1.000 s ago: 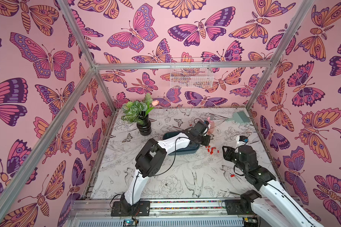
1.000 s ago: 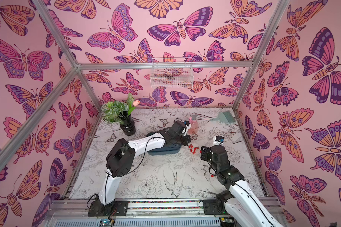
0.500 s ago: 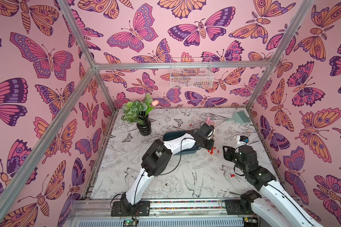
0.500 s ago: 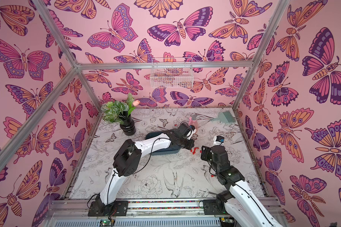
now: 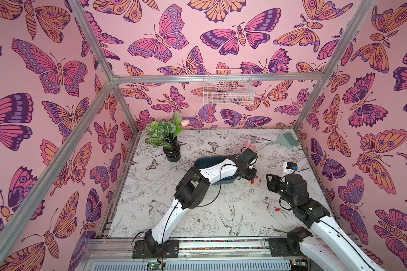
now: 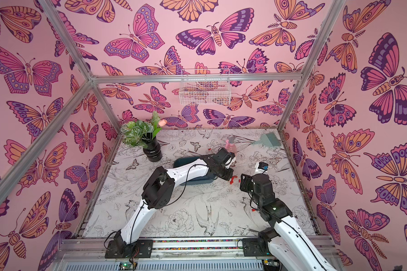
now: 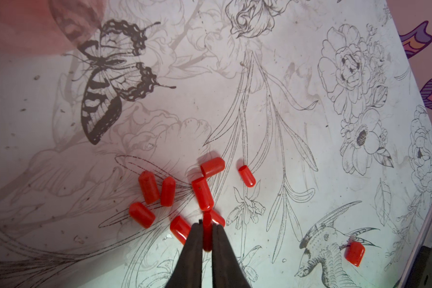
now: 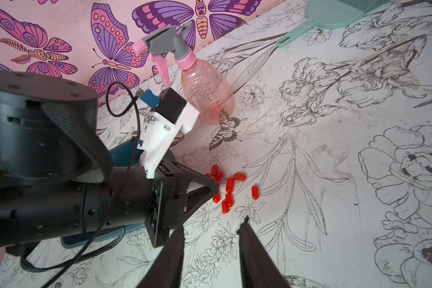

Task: Take the screw protection sleeves out of the storage box
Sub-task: Place the screw protection sleeve at the center of the board.

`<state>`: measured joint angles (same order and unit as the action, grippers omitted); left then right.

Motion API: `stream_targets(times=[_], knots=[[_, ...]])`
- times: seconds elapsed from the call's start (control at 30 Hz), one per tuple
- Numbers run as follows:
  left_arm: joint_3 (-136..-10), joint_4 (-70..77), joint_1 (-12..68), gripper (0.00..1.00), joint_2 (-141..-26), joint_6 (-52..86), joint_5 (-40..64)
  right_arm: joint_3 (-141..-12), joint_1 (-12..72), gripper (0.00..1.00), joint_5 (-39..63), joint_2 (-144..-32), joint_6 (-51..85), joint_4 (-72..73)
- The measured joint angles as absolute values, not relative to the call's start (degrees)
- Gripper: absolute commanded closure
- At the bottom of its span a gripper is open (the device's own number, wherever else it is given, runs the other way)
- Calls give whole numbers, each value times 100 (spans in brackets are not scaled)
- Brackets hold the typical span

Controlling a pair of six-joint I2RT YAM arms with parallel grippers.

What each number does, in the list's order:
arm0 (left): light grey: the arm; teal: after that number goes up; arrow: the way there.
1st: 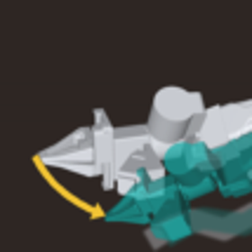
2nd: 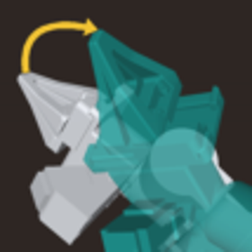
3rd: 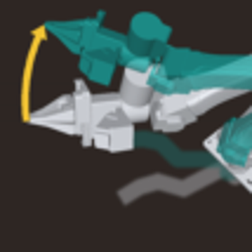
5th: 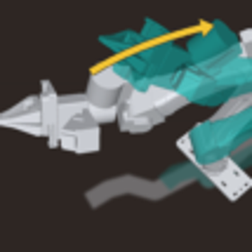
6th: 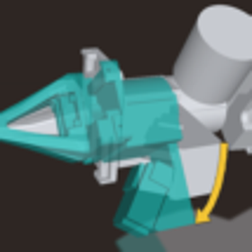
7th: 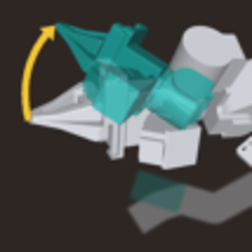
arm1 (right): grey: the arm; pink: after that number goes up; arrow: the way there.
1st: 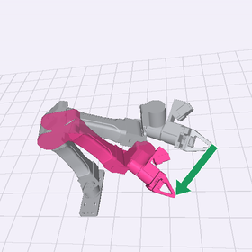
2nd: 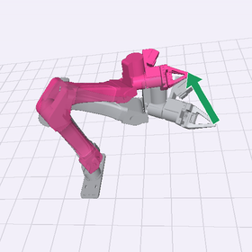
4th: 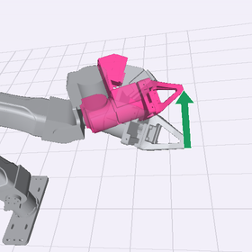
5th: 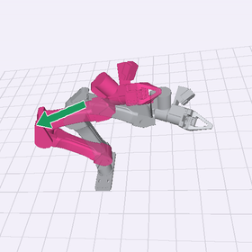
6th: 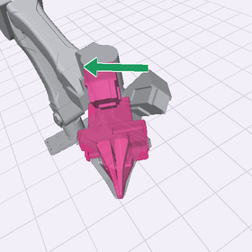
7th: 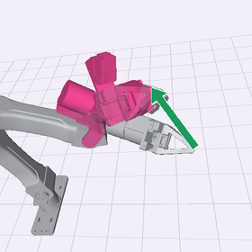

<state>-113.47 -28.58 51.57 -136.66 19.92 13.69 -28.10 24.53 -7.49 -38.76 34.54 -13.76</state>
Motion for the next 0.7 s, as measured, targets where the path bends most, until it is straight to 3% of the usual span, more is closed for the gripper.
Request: stream_targets(times=[0.13, 0.37, 0.7], knots=[[-11410, -2928, 5168, 85, -13712, 1992, 1369, -2810, 2453, 60, -749, -3872, 3454, -1376], [-11461, -3002, 5172, 73, -13712, 1981, 1354, -2810, 2453, 60, -749, -3872, 3454, -1376], [-11461, -3004, 5179, 70, -13712, 1970, 1199, -3118, 2453, 57, -742, -3535, 3380, -2154]])
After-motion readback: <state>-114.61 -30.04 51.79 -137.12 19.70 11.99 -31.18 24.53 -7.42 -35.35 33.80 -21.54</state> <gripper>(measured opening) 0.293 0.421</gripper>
